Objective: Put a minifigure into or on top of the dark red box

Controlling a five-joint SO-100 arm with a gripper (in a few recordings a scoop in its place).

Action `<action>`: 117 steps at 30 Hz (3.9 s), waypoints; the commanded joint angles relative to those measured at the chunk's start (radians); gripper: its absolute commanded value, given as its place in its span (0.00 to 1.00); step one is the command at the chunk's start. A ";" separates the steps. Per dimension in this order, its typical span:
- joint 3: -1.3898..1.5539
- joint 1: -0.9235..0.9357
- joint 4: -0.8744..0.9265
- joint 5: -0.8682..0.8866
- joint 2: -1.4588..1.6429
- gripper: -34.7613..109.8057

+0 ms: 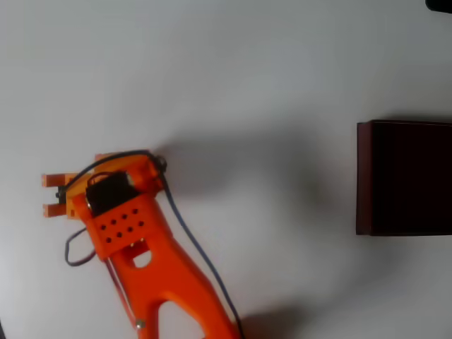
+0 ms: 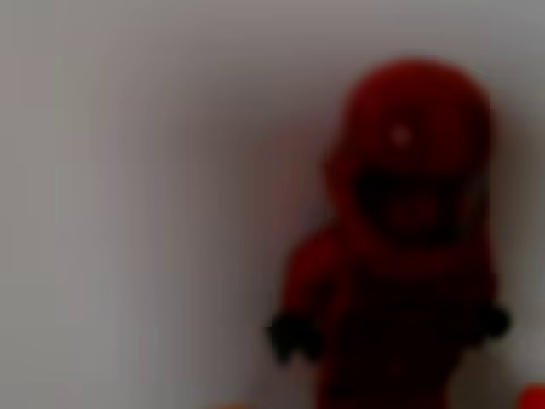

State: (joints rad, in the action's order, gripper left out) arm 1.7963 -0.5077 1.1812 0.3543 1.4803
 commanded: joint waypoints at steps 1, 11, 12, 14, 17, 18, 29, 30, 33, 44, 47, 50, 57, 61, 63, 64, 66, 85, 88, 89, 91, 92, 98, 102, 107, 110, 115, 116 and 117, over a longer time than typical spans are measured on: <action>-0.049 0.002 0.029 -0.008 0.006 0.35; -0.052 0.028 0.031 -0.038 -0.020 0.35; -0.052 0.029 0.031 -0.040 -0.023 0.35; -0.052 0.031 0.031 -0.044 -0.026 0.35; -0.051 0.031 0.026 -0.049 -0.028 0.35; -0.051 0.031 0.025 -0.051 -0.029 0.35; -0.052 0.035 0.020 -0.060 -0.052 0.34; -0.052 0.035 0.018 -0.060 -0.054 0.34; -0.057 0.037 0.015 -0.060 -0.064 0.34; -0.071 0.035 0.011 -0.061 -0.101 0.34; -0.075 0.032 0.014 -0.058 -0.107 0.34; -0.081 0.029 0.014 -0.055 -0.110 0.34; -0.086 0.028 0.017 -0.052 -0.123 0.34; -0.092 0.028 0.018 -0.054 -0.135 0.31; -0.095 0.029 0.018 -0.052 -0.141 0.31; -0.097 0.029 0.018 -0.052 -0.144 0.30; -0.106 0.028 0.020 -0.057 -0.152 0.27; -0.114 0.069 0.143 -0.066 -0.025 0.24; -0.038 0.112 0.164 -0.071 0.127 0.24; -0.008 0.130 0.170 -0.072 0.186 0.24; 0.060 0.175 0.178 -0.074 0.311 0.24; 0.098 0.199 0.178 -0.069 0.377 0.24; 0.321 0.347 0.167 -0.026 0.762 0.24; 0.399 0.423 0.166 -0.012 0.914 0.24; 0.439 0.525 0.144 -0.003 0.977 0.24; 0.408 0.586 0.133 -0.018 0.960 0.24; 0.321 0.707 0.103 -0.063 0.881 0.24; 0.307 0.736 0.092 -0.067 0.867 0.24; 0.293 0.767 0.081 -0.071 0.847 0.24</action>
State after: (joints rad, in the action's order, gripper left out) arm 2.1568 0.1810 1.2809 0.2961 2.3485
